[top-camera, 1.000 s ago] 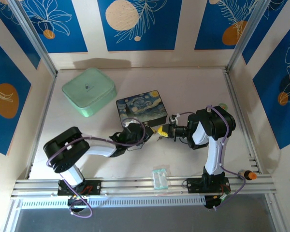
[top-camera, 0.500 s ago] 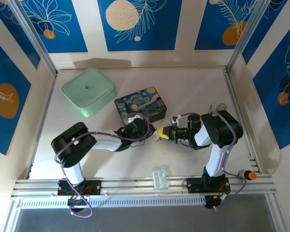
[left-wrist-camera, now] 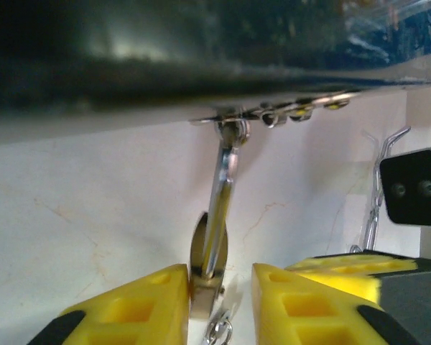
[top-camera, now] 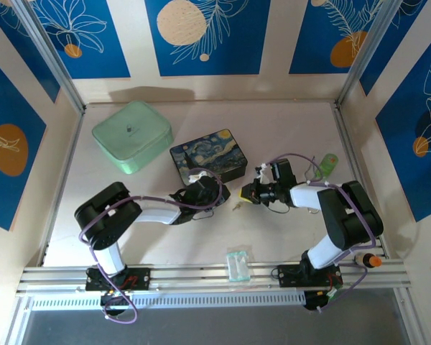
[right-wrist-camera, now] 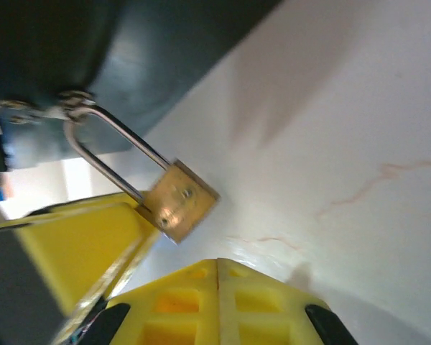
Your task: Unlock the padlock with the key
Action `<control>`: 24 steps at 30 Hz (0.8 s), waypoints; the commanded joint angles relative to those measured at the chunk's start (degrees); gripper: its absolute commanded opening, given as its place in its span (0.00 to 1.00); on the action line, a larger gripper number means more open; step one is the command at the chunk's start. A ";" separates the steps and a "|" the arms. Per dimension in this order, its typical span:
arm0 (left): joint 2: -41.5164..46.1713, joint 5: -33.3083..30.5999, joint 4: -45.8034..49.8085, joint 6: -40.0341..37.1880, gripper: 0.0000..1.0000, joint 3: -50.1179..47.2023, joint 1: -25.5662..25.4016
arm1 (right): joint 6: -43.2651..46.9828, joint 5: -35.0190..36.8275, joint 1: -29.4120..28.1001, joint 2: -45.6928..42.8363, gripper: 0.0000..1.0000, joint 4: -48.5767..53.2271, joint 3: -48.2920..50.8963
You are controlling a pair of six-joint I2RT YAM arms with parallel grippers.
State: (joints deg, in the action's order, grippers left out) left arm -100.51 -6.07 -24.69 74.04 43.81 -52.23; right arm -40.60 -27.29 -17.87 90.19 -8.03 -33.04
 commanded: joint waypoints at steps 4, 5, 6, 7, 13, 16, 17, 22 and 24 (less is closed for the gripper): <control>1.30 -2.53 9.75 1.57 0.40 -3.32 -0.13 | 10.13 4.62 -2.73 -1.71 0.23 12.30 -3.56; 2.18 -3.33 10.59 1.17 0.44 -3.37 -0.37 | 11.10 4.37 -2.99 -1.31 0.24 13.16 -4.25; 3.10 -4.07 11.45 0.85 0.47 -3.53 -0.58 | 11.92 4.63 -3.28 -0.97 0.24 13.84 -4.74; 3.95 -4.73 12.12 0.44 0.50 -3.67 -0.85 | 12.56 4.97 -3.53 -0.58 0.24 14.03 -4.99; 8.98 -7.46 13.11 -0.62 0.52 -6.57 -2.10 | 14.22 7.19 -4.86 1.74 0.23 13.31 -6.37; 11.37 -9.29 15.47 -1.74 0.52 -7.16 -3.02 | 14.49 8.67 -5.75 2.82 0.23 12.57 -7.01; 12.32 -10.11 16.64 -2.13 0.52 -7.17 -3.42 | 14.54 8.38 -5.87 3.85 0.23 12.42 -7.50; 16.56 -10.91 19.05 -3.59 0.53 -7.96 -4.24 | 13.86 5.17 -6.34 5.03 0.21 13.42 -7.67; 18.05 -11.06 19.79 -3.80 0.53 -8.33 -4.50 | 13.29 5.31 -6.92 3.44 0.21 15.80 -6.37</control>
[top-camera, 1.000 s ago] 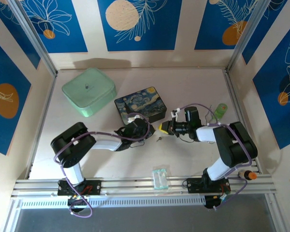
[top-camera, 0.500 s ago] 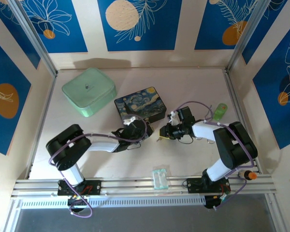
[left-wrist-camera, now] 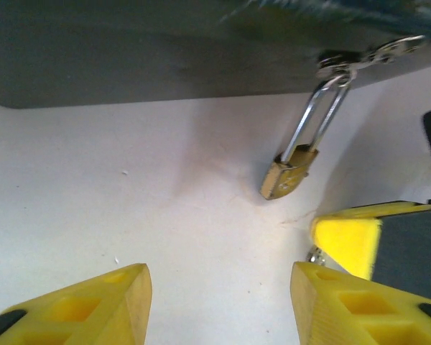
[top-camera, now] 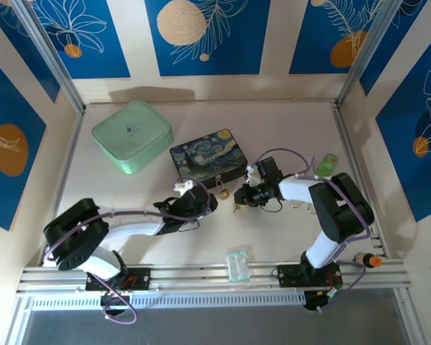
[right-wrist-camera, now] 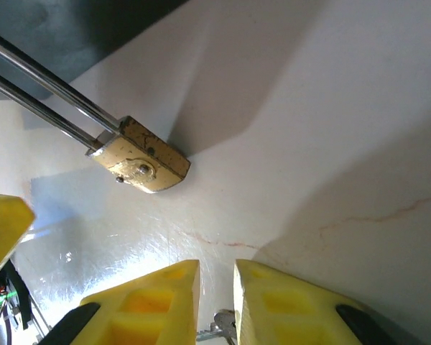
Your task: Unlock the padlock with the key
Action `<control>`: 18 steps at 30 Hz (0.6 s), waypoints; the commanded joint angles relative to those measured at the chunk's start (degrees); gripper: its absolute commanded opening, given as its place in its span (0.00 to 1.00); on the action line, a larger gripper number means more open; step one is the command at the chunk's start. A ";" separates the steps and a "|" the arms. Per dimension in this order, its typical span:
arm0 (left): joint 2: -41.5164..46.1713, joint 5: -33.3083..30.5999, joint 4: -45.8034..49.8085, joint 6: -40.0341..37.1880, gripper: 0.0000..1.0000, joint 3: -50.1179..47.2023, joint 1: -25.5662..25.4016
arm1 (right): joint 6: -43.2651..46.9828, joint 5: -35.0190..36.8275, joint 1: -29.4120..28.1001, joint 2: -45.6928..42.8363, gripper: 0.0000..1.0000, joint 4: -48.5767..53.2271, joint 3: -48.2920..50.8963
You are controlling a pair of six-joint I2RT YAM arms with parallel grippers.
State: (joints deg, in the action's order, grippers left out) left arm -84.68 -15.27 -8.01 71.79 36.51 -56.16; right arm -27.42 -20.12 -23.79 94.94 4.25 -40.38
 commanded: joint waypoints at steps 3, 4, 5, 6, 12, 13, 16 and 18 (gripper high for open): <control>4.24 -2.31 3.66 -1.39 0.53 -2.11 -1.09 | -0.89 -0.56 -2.54 -5.01 0.20 6.44 4.42; 4.88 -2.61 3.66 -1.39 0.53 -2.47 -1.38 | -1.69 -0.77 -2.81 -6.46 0.20 6.77 5.73; 5.33 -2.91 3.83 -1.27 0.53 -2.63 -1.58 | -2.98 -2.19 -2.99 -7.98 0.20 5.84 7.28; 5.56 -3.08 3.86 -1.30 0.53 -2.81 -1.75 | -4.08 -3.36 -3.22 -9.20 0.20 5.52 8.18; 4.57 -2.67 3.24 -1.44 0.52 -2.16 -2.35 | -7.42 -1.46 -5.41 -16.06 0.21 9.73 8.94; 4.37 -2.57 3.00 -1.48 0.52 -1.99 -2.59 | -6.76 -0.48 -6.00 -16.94 0.22 10.66 8.52; 3.84 -2.98 2.91 -2.21 0.53 -1.15 -3.57 | -3.65 7.69 -8.38 -19.12 0.33 14.83 6.16; 3.74 -3.39 2.25 -3.59 0.58 -0.79 -4.32 | -2.75 15.68 -10.40 -20.38 0.82 16.33 5.27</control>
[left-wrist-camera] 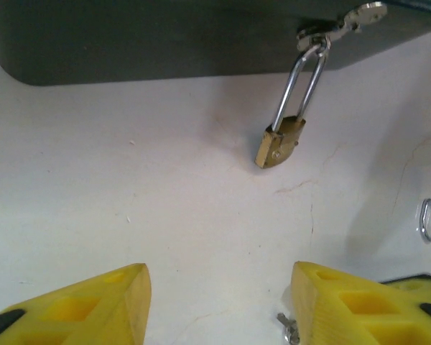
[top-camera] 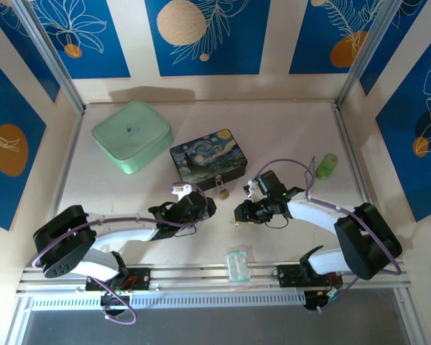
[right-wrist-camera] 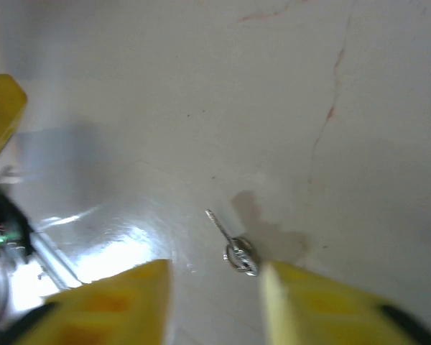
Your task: Unlock the padlock with the key
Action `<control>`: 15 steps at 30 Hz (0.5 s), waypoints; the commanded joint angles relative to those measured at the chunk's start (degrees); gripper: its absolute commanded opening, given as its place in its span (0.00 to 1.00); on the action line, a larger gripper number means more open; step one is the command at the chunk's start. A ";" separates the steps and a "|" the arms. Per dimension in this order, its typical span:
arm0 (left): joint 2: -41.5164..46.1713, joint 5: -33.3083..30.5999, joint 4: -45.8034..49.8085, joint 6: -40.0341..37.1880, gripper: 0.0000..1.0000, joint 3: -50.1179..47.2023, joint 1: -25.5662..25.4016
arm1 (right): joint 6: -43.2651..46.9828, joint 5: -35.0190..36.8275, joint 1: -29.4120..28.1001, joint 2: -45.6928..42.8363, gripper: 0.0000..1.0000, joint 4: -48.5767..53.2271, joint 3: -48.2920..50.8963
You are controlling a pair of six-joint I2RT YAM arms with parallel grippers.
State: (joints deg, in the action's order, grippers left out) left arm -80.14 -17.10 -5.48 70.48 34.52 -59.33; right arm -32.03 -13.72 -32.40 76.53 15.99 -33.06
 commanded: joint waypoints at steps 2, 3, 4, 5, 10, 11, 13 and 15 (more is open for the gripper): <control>-0.40 -2.19 -1.18 -3.28 0.72 0.97 -1.83 | 2.73 12.62 -2.31 -2.39 0.99 5.77 -3.07; -0.08 -2.53 -1.42 -3.42 0.80 0.74 -2.06 | 3.39 12.55 -2.31 -2.43 0.99 6.19 -3.44; 0.34 -2.58 -1.91 -3.37 0.86 0.32 -2.16 | 4.17 12.08 -2.40 -2.72 0.97 6.42 -3.74; 0.78 -2.44 -2.33 -3.41 0.88 -0.18 -2.19 | 5.10 11.02 -2.48 -3.33 0.93 5.86 -3.35; 2.77 -2.56 -2.52 -1.90 0.83 -2.16 -2.19 | 7.78 3.93 -1.39 -5.01 0.63 0.62 -0.05; 3.32 -2.75 -2.48 -1.92 0.82 -2.64 -2.19 | 8.18 3.14 -1.14 -4.03 0.59 0.85 -0.33; 4.36 -3.21 -2.02 -1.87 0.81 -3.05 -2.19 | 9.54 1.24 -1.34 -1.48 0.47 1.55 -1.40; 5.35 -3.71 -1.50 -1.92 0.80 -3.31 -2.19 | 10.45 0.40 -2.24 1.17 0.44 1.55 -2.25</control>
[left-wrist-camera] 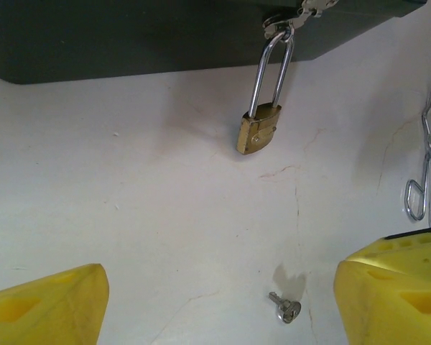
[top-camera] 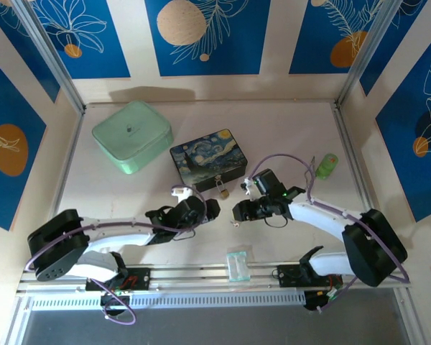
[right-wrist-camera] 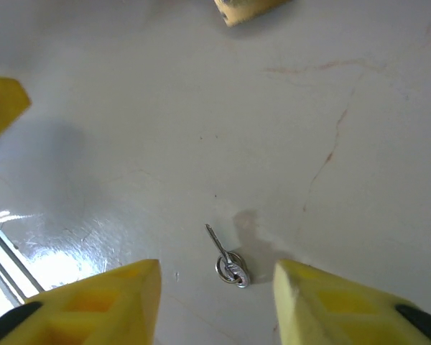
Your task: Unlock the padlock with the key
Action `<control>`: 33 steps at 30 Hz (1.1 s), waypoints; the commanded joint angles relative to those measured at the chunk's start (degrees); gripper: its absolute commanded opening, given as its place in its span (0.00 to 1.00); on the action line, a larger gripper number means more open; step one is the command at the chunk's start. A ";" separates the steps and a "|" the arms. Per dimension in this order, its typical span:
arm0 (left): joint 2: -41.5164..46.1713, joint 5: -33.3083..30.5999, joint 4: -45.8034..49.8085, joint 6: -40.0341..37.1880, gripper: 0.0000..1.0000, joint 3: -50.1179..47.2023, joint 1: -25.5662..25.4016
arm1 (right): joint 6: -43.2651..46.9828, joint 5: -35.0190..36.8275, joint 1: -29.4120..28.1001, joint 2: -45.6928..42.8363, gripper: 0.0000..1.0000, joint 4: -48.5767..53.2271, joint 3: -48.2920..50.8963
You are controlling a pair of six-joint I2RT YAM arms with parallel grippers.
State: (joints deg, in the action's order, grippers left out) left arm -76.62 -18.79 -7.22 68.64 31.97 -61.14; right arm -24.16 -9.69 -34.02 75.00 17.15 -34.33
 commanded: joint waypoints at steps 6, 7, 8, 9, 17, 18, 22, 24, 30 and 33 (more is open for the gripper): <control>2.94 -2.65 1.51 0.17 0.79 -1.22 -0.38 | 3.50 -1.21 -3.27 7.29 0.41 0.78 -2.93; 2.95 -2.53 1.33 0.34 0.79 -1.36 -0.38 | 3.50 -0.66 -3.77 7.66 0.40 0.87 -3.02; 2.97 -2.57 1.17 0.59 0.79 -1.63 -0.38 | 3.44 0.06 -4.18 7.85 0.37 1.12 -3.09; 2.96 -2.52 0.94 0.74 0.79 -1.81 -0.38 | 3.34 0.76 -4.62 8.04 0.36 1.58 -3.17; 3.00 -2.88 0.89 1.06 0.78 -2.19 -0.38 | 1.91 6.94 -8.37 11.25 0.27 3.71 -4.90; 3.18 -2.84 0.98 1.02 0.78 -2.17 -0.38 | 1.61 8.18 -9.22 11.51 0.26 4.17 -5.09; 3.83 -3.27 1.42 1.16 0.78 -2.67 -0.38 | -0.36 11.25 -12.41 11.83 0.24 5.55 -4.97; 4.12 -3.37 1.38 1.37 0.78 -3.04 -0.38 | -1.56 12.61 -13.97 11.72 0.24 6.75 -5.00; 4.70 -3.20 1.27 1.80 0.77 -3.52 -0.42 | -4.90 19.95 -18.75 11.44 0.14 8.46 -4.69; 4.79 -3.10 1.16 2.00 0.75 -3.41 -0.38 | -4.36 20.27 -18.92 11.21 0.09 8.65 -5.59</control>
State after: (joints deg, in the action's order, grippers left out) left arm -72.97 -20.69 -6.52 70.19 29.23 -61.14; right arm -27.42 11.66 -51.66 84.68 23.05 -40.51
